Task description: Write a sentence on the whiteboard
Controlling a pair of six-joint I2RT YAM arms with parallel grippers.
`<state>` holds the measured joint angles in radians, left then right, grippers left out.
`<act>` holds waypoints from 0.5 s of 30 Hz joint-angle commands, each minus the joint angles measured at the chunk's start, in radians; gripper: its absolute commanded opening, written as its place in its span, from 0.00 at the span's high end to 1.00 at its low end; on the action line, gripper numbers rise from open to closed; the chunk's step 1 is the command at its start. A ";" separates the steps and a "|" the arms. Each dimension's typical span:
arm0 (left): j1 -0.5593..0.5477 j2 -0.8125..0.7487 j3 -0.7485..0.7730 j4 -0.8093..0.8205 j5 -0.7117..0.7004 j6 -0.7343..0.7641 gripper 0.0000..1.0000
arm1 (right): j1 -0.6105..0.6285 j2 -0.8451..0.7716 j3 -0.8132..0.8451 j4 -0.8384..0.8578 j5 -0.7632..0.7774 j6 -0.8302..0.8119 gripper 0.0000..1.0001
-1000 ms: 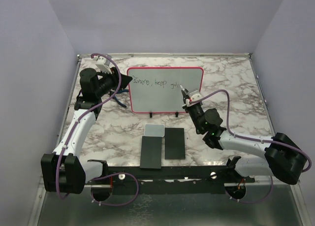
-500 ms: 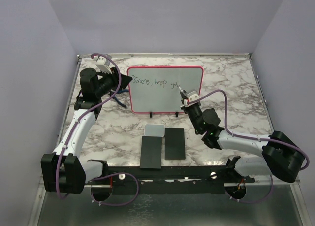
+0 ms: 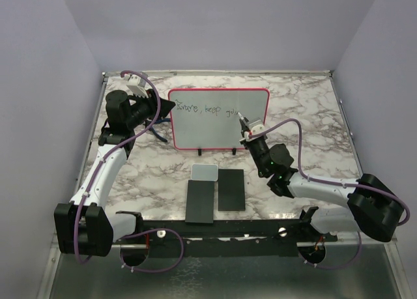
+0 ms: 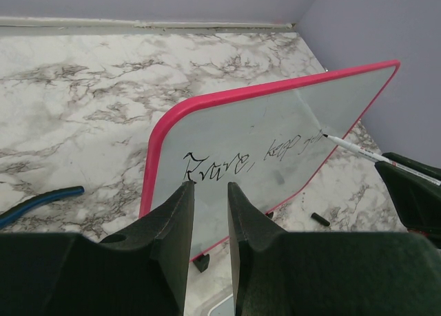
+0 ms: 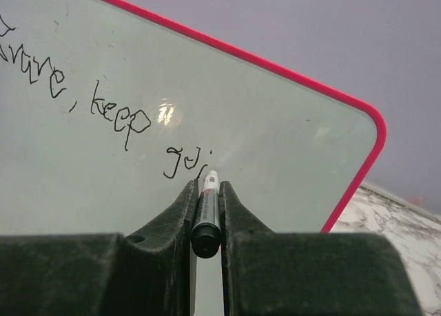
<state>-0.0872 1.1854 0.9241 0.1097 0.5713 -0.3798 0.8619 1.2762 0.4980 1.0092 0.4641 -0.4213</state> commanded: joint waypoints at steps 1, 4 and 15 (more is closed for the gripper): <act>-0.004 -0.021 -0.010 -0.006 -0.013 0.015 0.73 | -0.004 -0.027 -0.007 0.036 0.043 -0.019 0.99; -0.004 -0.021 -0.010 -0.006 -0.013 0.015 0.73 | -0.004 -0.028 -0.010 0.032 0.049 -0.015 0.99; -0.005 -0.021 -0.011 -0.006 -0.013 0.014 0.73 | -0.004 -0.031 -0.036 -0.011 0.051 0.031 0.99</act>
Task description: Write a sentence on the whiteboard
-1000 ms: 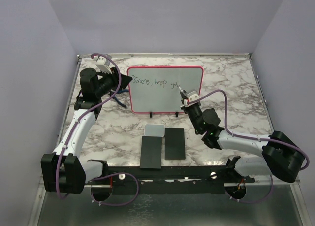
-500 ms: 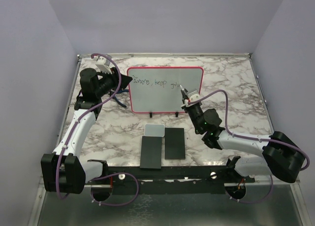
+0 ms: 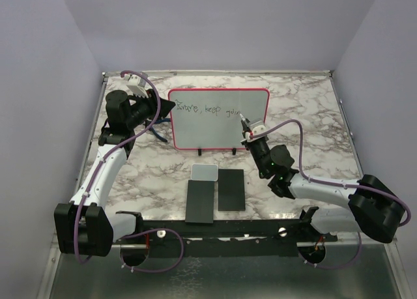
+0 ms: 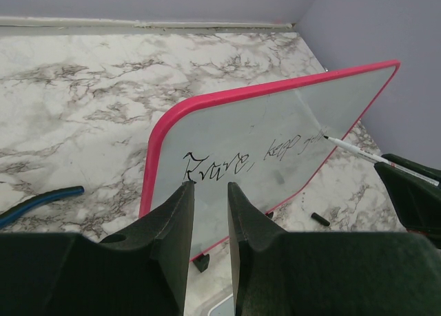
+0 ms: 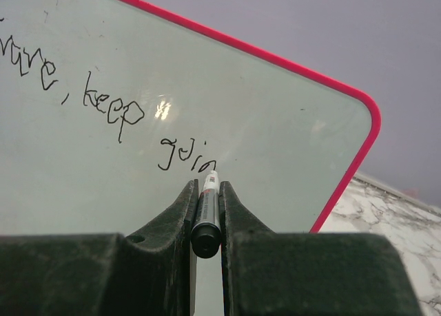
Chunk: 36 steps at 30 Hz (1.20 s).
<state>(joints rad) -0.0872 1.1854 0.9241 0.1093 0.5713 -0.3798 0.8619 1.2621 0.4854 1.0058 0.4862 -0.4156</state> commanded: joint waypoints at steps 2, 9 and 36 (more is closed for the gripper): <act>-0.004 -0.021 -0.010 -0.005 -0.014 0.015 0.73 | -0.004 -0.018 -0.027 -0.009 0.029 0.029 0.99; -0.004 -0.022 -0.010 -0.006 -0.013 0.015 0.73 | -0.004 -0.020 -0.018 0.004 0.029 0.015 0.99; -0.005 -0.021 -0.010 -0.005 -0.013 0.015 0.73 | -0.004 -0.029 -0.030 0.027 0.060 -0.007 0.99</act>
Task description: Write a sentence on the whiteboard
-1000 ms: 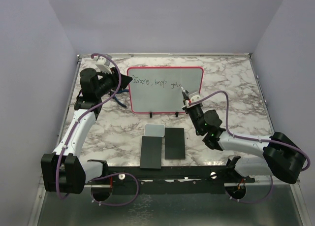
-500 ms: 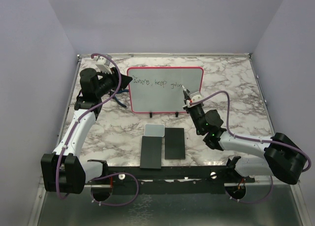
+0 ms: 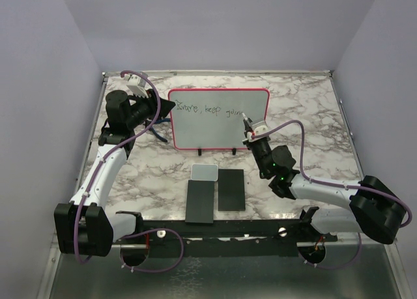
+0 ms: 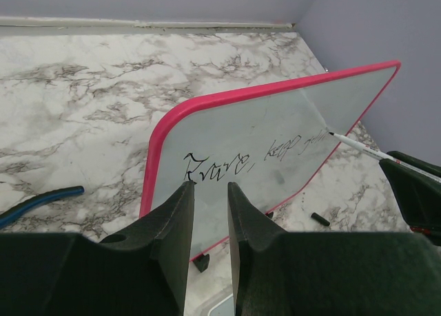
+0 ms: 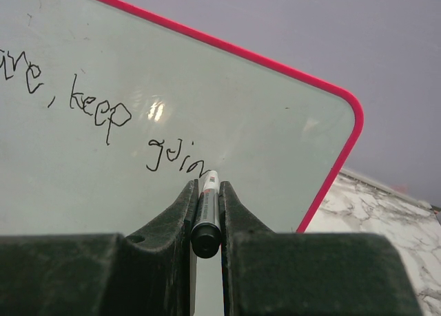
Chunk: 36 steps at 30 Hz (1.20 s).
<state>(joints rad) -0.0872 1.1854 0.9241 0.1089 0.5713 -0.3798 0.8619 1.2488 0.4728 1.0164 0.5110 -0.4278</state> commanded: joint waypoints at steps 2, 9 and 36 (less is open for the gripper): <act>-0.004 -0.020 -0.010 -0.005 -0.012 0.014 0.73 | -0.004 -0.015 -0.020 0.012 0.036 0.010 0.99; -0.005 -0.020 -0.010 -0.004 -0.011 0.015 0.73 | -0.004 -0.014 -0.028 -0.002 0.038 0.024 0.99; -0.006 -0.024 -0.011 -0.004 -0.013 0.013 0.73 | -0.004 -0.140 -0.035 -0.089 0.013 0.063 0.99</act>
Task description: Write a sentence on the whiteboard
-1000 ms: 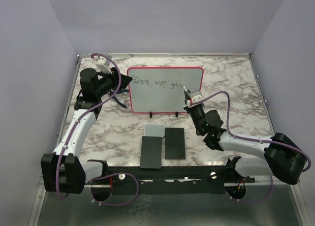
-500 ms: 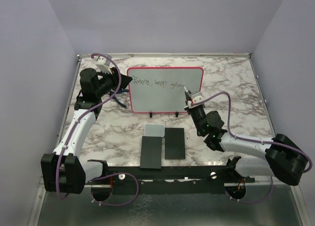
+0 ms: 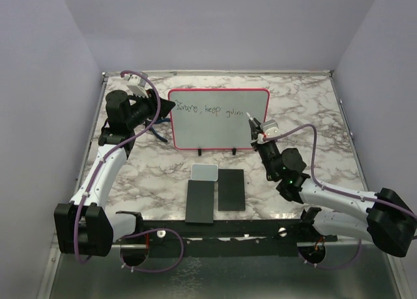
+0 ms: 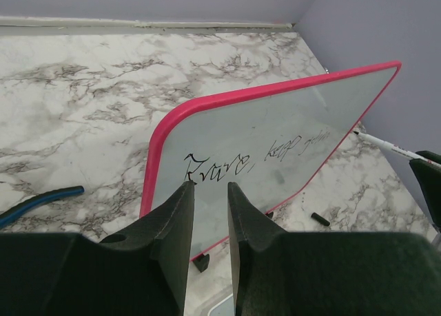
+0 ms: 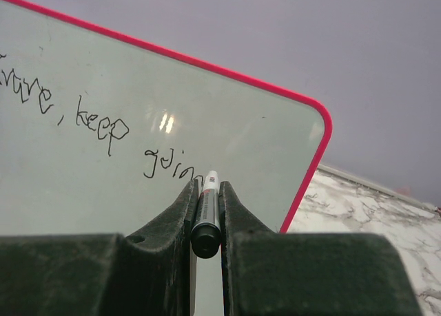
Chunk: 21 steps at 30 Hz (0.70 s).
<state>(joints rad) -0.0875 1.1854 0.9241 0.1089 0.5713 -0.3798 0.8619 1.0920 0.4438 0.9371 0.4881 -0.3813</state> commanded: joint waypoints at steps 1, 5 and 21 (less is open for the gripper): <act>-0.005 -0.025 -0.011 -0.005 -0.013 0.012 0.73 | -0.004 0.018 -0.005 -0.005 0.038 0.018 0.99; -0.005 -0.026 -0.011 -0.004 -0.014 0.012 0.73 | -0.004 0.027 -0.005 0.011 0.041 0.010 0.99; -0.005 -0.028 -0.013 -0.004 -0.014 0.013 0.73 | -0.010 0.093 0.005 0.083 0.055 -0.025 0.99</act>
<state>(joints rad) -0.0875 1.1854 0.9241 0.1089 0.5709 -0.3798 0.8616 1.1687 0.4438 0.9707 0.5117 -0.3939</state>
